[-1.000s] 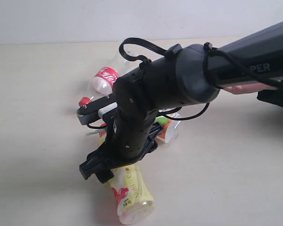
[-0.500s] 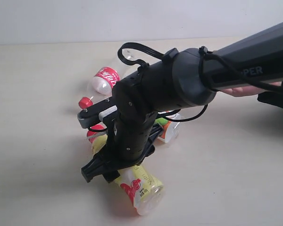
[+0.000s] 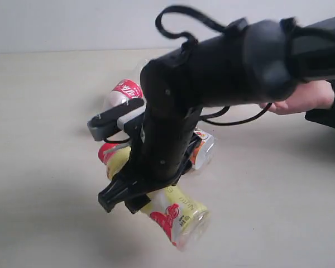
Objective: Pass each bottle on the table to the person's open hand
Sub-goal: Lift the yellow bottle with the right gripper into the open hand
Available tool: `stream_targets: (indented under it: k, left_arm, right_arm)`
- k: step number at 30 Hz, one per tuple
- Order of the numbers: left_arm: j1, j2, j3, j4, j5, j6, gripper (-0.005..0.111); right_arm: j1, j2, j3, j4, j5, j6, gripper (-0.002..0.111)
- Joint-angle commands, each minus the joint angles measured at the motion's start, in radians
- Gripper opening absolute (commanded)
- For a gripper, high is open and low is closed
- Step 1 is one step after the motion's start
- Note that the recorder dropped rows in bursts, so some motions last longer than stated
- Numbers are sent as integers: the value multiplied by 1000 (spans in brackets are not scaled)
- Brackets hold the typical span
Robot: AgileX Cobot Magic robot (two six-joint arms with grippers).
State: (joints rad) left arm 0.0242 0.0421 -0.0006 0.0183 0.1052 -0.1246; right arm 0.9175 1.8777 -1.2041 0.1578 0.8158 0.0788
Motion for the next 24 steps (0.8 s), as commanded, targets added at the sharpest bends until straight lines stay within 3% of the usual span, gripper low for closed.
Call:
stream_targets:
  k: [1,5,10,16,24]
  left_arm:
    - [0,-9,1,0,-1,-2,0]
    - [0,-9,1,0,-1,-2,0]
    - [0,-9,1,0,-1,-2,0]
    - [0,-9,1,0,-1,-2,0]
    - [0,-9,1,0,-1,-2,0]
  right_arm:
    - [2,-183,0,-7,53,-62,0]
    - [-57,-344,0,-158,60,-19,0]
    - [-277,-456,0,-229,102,60,0]
    - [-508,-436,0,-220,162,57,0]
    - [-595,-315,0,-220,156,42,0]
